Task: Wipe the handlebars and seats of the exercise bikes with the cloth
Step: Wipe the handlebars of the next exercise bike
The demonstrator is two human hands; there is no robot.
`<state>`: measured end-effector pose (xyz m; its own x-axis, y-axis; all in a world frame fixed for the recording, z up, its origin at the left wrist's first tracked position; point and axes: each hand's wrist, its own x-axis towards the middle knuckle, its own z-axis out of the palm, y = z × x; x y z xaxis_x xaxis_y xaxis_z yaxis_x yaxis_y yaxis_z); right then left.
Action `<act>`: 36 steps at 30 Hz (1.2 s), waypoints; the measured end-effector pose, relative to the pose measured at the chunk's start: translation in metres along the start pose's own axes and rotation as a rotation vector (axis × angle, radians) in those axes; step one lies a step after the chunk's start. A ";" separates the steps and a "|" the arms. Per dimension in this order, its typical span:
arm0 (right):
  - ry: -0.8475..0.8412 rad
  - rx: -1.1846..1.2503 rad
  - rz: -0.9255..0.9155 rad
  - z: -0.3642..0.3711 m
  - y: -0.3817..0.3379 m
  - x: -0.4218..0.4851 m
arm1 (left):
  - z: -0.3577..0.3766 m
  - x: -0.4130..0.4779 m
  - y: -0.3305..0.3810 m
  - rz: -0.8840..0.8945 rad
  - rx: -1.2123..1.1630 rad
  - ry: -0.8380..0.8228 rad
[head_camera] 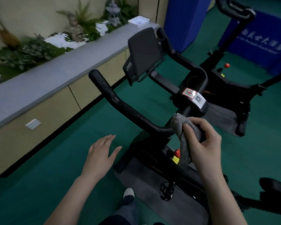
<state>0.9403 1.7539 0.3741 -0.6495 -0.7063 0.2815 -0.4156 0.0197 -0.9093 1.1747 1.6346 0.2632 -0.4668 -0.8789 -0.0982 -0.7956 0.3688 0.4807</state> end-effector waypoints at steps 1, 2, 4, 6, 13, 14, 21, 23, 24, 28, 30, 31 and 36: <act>-0.016 0.006 -0.017 0.007 -0.004 0.008 | -0.006 0.005 0.001 -0.006 -0.024 0.035; -0.036 0.011 -0.036 0.015 -0.008 0.016 | -0.012 0.011 0.001 -0.012 -0.052 0.075; -0.087 0.002 -0.079 0.033 -0.014 0.030 | -0.023 0.023 0.002 -0.019 -0.105 0.156; -0.132 -0.019 -0.129 0.054 -0.019 0.043 | -0.034 0.036 0.002 -0.031 -0.152 0.221; -0.243 -0.059 -0.290 0.114 -0.033 0.074 | -0.065 0.078 0.010 -0.032 -0.458 0.369; -0.261 -0.063 -0.316 0.122 -0.037 0.078 | -0.069 0.082 0.013 -0.038 -0.521 0.399; -0.354 -0.042 -0.590 0.177 -0.071 0.122 | -0.080 0.104 0.035 -0.092 -0.996 0.589; -0.429 -0.061 -0.655 0.193 -0.083 0.136 | -0.080 0.107 0.039 -0.127 -1.075 0.609; -0.490 -0.089 -0.687 0.202 -0.088 0.143 | -0.080 0.107 0.041 -0.144 -1.101 0.617; -0.837 -0.282 -0.762 0.229 -0.106 0.170 | -0.079 0.109 0.047 -0.194 -1.187 0.659; -0.993 -0.360 -0.698 0.237 -0.112 0.184 | -0.078 0.109 0.050 -0.197 -1.210 0.671; -1.037 -0.387 -0.653 0.239 -0.112 0.190 | -0.079 0.109 0.051 -0.196 -1.222 0.679; -0.895 -0.290 -0.385 0.234 -0.090 0.189 | -0.078 0.111 0.056 -0.224 -1.260 0.725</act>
<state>1.0042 1.4530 0.4372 0.2266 -0.9690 0.0982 -0.7117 -0.2335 -0.6625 1.1083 1.5342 0.3478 0.2119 -0.9773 -0.0052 0.2090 0.0401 0.9771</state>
